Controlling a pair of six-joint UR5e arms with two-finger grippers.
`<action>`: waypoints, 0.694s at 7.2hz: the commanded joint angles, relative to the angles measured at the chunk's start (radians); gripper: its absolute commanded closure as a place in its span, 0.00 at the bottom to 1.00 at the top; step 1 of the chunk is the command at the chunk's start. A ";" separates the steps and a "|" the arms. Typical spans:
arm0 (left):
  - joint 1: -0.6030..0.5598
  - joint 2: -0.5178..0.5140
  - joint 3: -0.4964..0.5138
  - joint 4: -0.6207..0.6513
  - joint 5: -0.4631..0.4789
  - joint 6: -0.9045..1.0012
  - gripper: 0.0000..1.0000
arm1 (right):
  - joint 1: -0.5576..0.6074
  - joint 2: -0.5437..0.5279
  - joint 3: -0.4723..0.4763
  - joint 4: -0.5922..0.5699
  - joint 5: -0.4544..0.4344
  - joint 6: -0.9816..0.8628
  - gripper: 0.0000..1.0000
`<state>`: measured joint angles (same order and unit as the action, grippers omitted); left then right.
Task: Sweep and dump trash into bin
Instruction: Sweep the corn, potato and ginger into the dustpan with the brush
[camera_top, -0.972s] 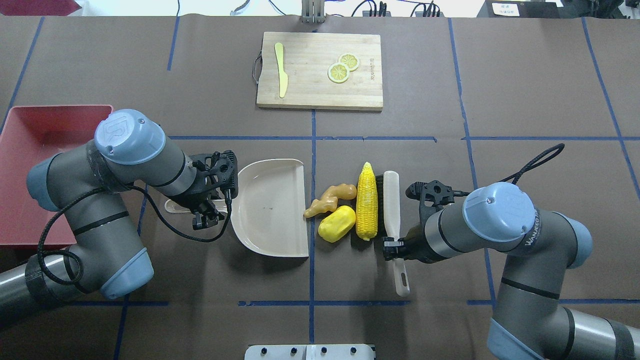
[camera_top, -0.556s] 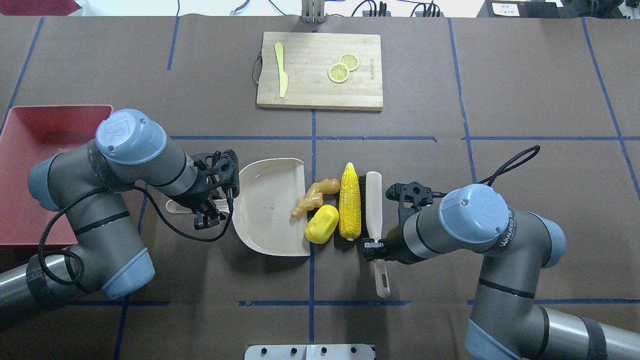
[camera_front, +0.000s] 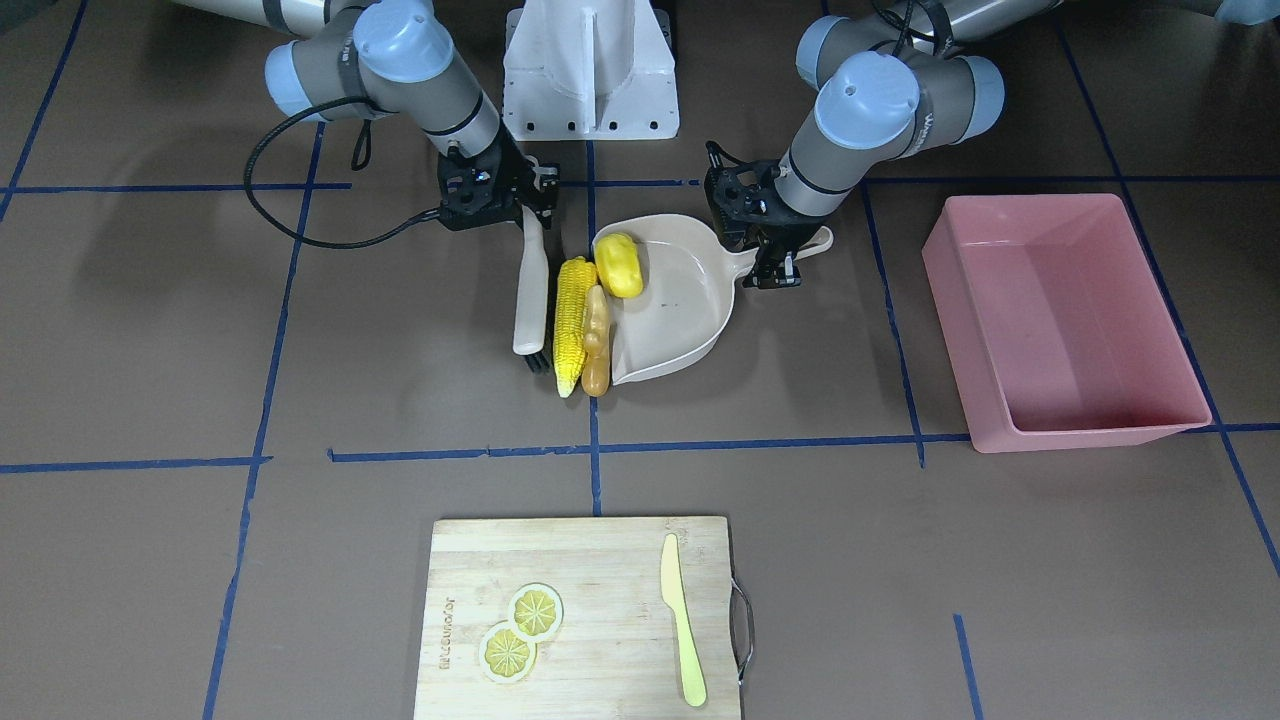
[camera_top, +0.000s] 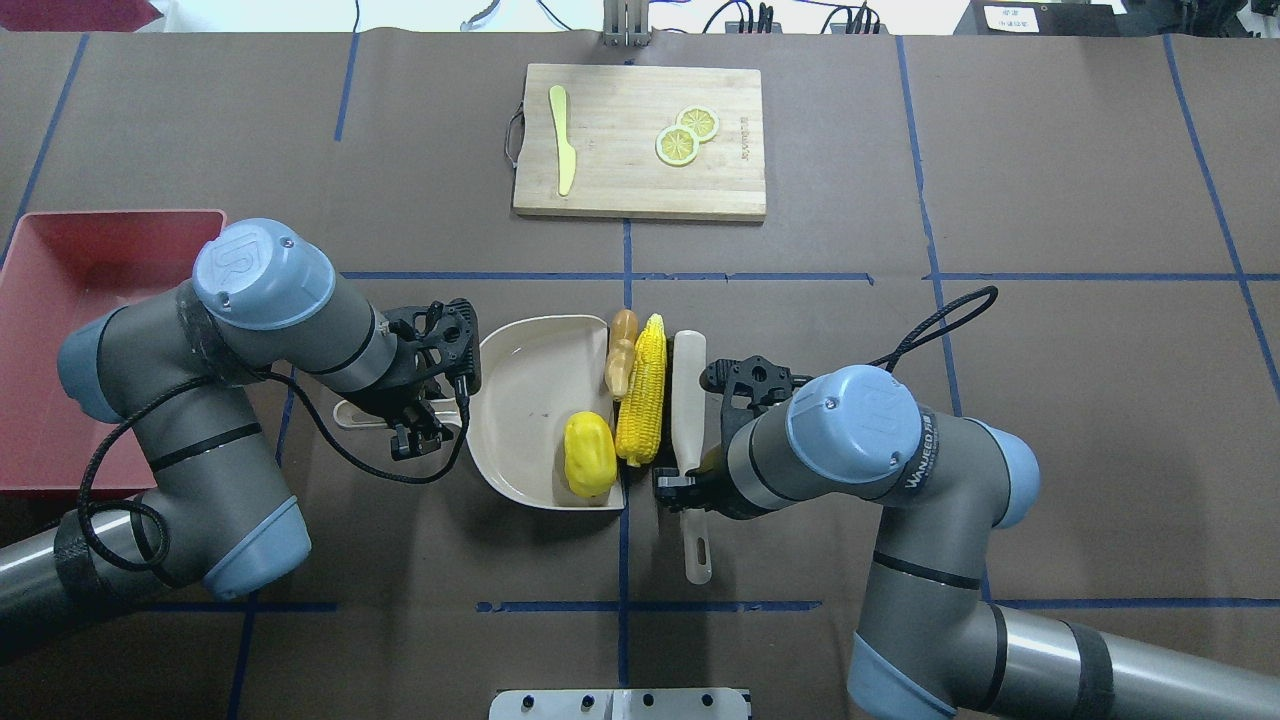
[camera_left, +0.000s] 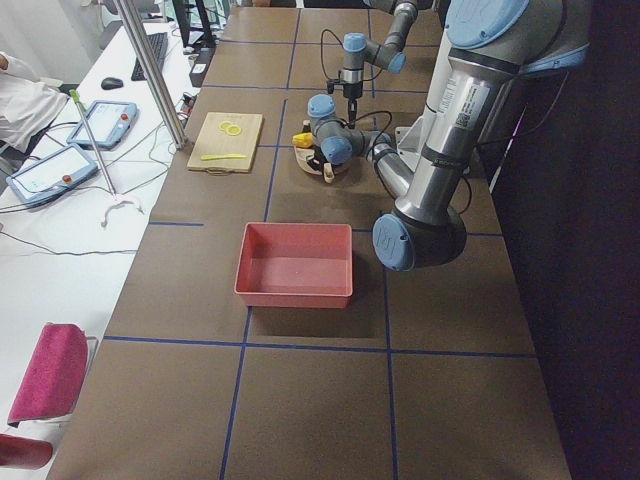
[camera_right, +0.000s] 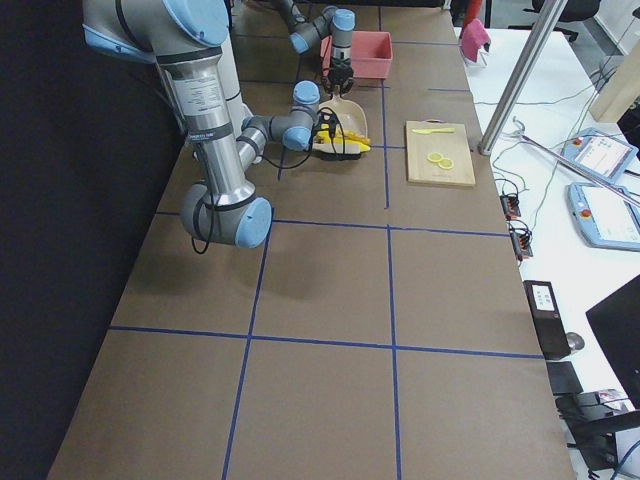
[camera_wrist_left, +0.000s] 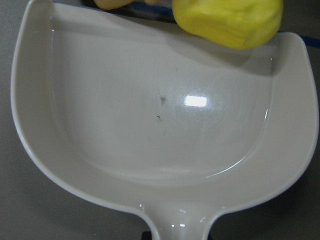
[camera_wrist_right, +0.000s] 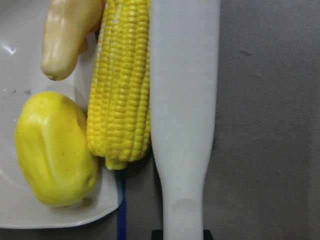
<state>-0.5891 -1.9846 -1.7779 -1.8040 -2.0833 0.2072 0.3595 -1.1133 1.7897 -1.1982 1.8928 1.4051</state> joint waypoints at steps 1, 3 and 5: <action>-0.001 0.000 0.000 0.000 0.000 0.000 1.00 | -0.022 0.064 -0.007 -0.053 -0.029 -0.002 1.00; -0.001 0.001 0.000 0.000 0.000 0.000 1.00 | -0.039 0.070 -0.009 -0.052 -0.058 -0.014 1.00; -0.001 0.001 0.000 0.000 -0.001 -0.002 1.00 | -0.072 0.087 -0.013 -0.055 -0.098 -0.014 1.00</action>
<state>-0.5898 -1.9843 -1.7779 -1.8040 -2.0841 0.2061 0.3078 -1.0403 1.7800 -1.2506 1.8213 1.3926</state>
